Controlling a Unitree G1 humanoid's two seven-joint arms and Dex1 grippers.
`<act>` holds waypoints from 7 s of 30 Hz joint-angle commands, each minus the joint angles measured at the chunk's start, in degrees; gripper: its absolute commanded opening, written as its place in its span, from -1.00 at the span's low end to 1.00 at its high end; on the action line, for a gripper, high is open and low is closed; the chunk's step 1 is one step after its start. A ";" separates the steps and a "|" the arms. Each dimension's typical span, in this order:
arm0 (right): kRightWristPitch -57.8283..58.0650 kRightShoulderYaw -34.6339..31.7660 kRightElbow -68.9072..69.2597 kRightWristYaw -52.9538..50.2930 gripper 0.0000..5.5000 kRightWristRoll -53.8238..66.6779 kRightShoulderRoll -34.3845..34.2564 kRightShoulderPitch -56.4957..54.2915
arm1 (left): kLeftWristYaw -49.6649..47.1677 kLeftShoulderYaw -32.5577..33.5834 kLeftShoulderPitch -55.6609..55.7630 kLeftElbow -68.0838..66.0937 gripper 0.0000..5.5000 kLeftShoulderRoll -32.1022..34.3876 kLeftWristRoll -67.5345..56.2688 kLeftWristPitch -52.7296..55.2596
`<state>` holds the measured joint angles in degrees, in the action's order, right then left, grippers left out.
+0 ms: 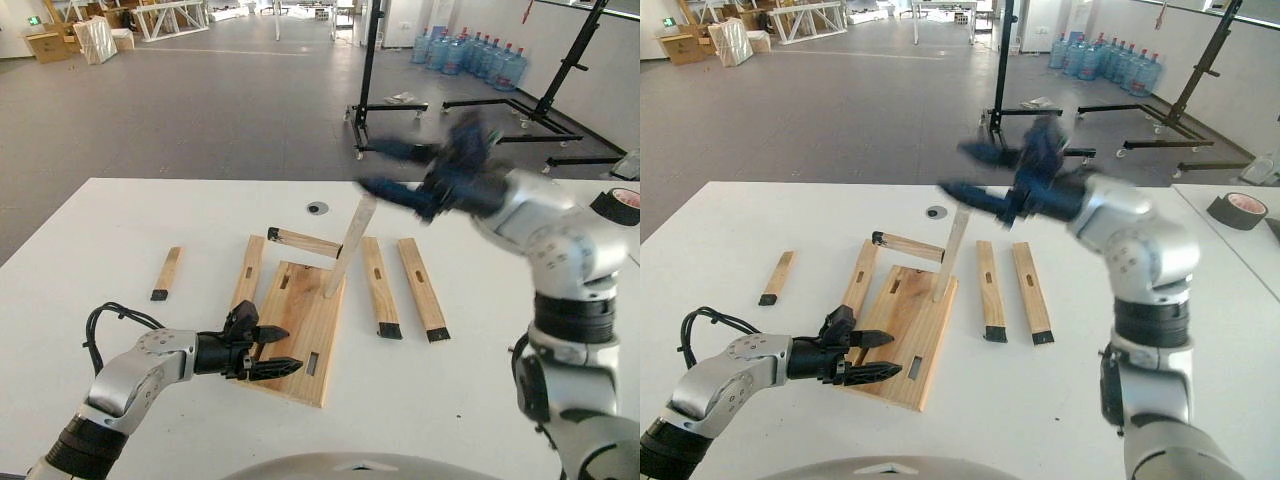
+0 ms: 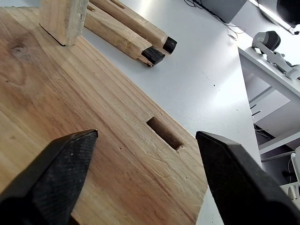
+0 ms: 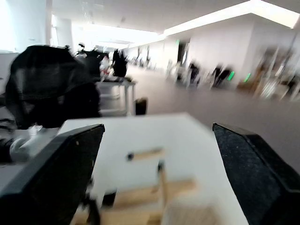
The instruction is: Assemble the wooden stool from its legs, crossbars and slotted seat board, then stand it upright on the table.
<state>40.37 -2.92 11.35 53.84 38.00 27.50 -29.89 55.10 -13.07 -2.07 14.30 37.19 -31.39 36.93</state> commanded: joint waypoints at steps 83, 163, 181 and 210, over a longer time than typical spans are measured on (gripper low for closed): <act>-8.37 -8.47 -0.57 -20.47 0.55 1.89 -8.48 -5.44 | -3.88 20.09 -0.71 7.79 0.40 -3.30 -17.12 1.13; 7.28 7.05 17.30 -8.22 -0.26 25.85 -4.74 24.10 | -5.30 28.47 5.49 9.98 0.40 -7.97 -54.46 12.93; 8.84 6.38 16.08 -5.64 -0.26 26.30 -0.22 24.60 | -4.46 28.29 3.74 10.00 0.03 -5.65 -50.85 12.81; 1.12 20.18 19.67 -16.89 0.47 -6.52 4.72 26.95 | 2.31 34.69 11.37 -1.95 -0.27 8.09 -28.80 3.30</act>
<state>42.35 13.08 31.01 40.95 37.59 33.24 -0.56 56.36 22.73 8.67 11.76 43.93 -62.79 41.52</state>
